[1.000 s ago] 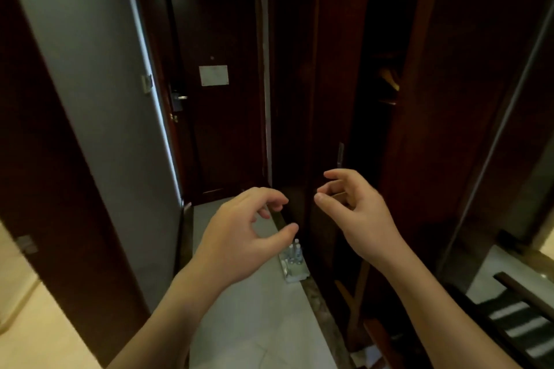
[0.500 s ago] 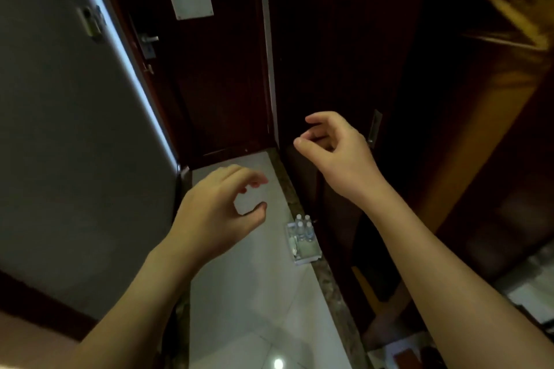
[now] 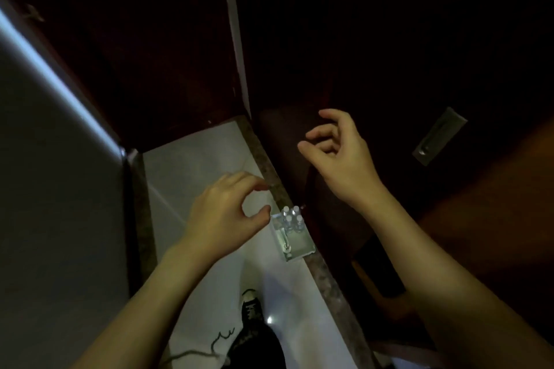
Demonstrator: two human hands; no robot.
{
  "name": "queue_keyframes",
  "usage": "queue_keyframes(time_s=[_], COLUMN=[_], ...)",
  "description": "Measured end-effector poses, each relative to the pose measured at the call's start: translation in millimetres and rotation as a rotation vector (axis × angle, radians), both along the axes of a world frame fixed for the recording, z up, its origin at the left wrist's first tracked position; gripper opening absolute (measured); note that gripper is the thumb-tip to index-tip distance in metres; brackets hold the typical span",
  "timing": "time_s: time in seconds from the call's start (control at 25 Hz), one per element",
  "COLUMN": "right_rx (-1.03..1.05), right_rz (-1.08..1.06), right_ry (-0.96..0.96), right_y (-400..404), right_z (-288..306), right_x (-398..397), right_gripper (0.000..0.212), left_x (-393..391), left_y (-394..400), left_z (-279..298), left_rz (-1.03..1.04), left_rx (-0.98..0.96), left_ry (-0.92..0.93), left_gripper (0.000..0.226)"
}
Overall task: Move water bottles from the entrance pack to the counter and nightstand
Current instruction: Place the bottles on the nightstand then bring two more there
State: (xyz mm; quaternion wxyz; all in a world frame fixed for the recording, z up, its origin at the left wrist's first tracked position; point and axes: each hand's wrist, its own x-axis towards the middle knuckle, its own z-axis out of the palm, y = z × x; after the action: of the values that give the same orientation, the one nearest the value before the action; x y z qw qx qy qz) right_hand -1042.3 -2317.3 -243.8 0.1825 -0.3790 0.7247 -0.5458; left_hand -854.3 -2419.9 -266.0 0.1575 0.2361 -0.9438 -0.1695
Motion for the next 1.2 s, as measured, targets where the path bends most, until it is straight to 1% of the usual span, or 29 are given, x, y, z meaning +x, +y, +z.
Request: queue_keyframes(time_s=[0.12, 0.2, 0.28, 0.36, 0.48, 0.56, 0.6, 0.68, 0.8, 0.84, 0.92, 1.0, 1.04, 1.08, 1.12, 1.2], right_rx=[0.088, 0.156, 0.175, 0.210, 0.261, 0.293, 0.331, 0.363, 0.452, 0.478, 0.528, 0.545, 0.496, 0.459, 0.442, 0.449], right_rz=[-0.105, -0.153, -0.210, -0.303, -0.371, -0.427, -0.435, -0.400, -0.343, -0.345, -0.373, -0.358, -0.354, -0.334, -0.329, -0.313], right_ry=[-0.088, -0.166, -0.282, -0.287, -0.318, -0.326, -0.330, -0.332, -0.293, -0.287, -0.278, -0.235, -0.251, -0.274, -0.271, -0.268], right_y=[-64, -98, -123, -140, -156, -156, -152, -140, -123, -123, -131, -136, -139, -143, -145, -152], right_z=[-44, -84, -136, -204, -330, -419, -468, -561, -708, -753, -836, -900, -922, -936, -950, -964], right_x=[-41, -70, -95, -117, -132, -136, -137, -138, -146, -152, -160, -168, -172, -178, -186, -193], right_gripper=[0.059, 0.053, 0.047, 0.051, 0.051, 0.049, 0.047, 0.048, 0.052, 0.052, 0.052, 0.056, 0.057, 0.057, 0.059, 0.065], left_x=[-56, -93, -122, -145, -166, -174, -178, -187, -209, -219, -236, -252, -261, -266, -272, -284], left_y=[-74, -113, -139, -153, -159, -158, -156, -152, -152, -154, -159, -160, -162, -165, -165, -159], left_z=[-46, -89, -145, -217, -358, -457, -510, -606, -748, -793, -864, -922, -942, -956, -966, -970], left_rz=[-0.188, -0.320, -0.422, -0.497, -0.562, -0.571, -0.575, -0.571, -0.585, -0.613, -0.704, -0.820, -0.841, -0.800, -0.800, -0.874], left_rx=[0.012, -0.007, -0.027, -0.015, 0.118, 0.127, 0.132, 0.126, 0.043, 0.037, 0.033, 0.003, -0.029, -0.001, -0.013, -0.163], left_ry=[-0.191, -0.298, -0.351, -0.417, -0.540, -0.650, -0.670, -0.665, -0.673, -0.663, -0.670, -0.733, -0.772, -0.793, -0.875, -1.016], left_gripper=[0.033, 0.035, 0.036, 0.034, 0.040, 0.047, 0.046, 0.043, 0.039, 0.037, 0.034, 0.036, 0.037, 0.037, 0.038, 0.044])
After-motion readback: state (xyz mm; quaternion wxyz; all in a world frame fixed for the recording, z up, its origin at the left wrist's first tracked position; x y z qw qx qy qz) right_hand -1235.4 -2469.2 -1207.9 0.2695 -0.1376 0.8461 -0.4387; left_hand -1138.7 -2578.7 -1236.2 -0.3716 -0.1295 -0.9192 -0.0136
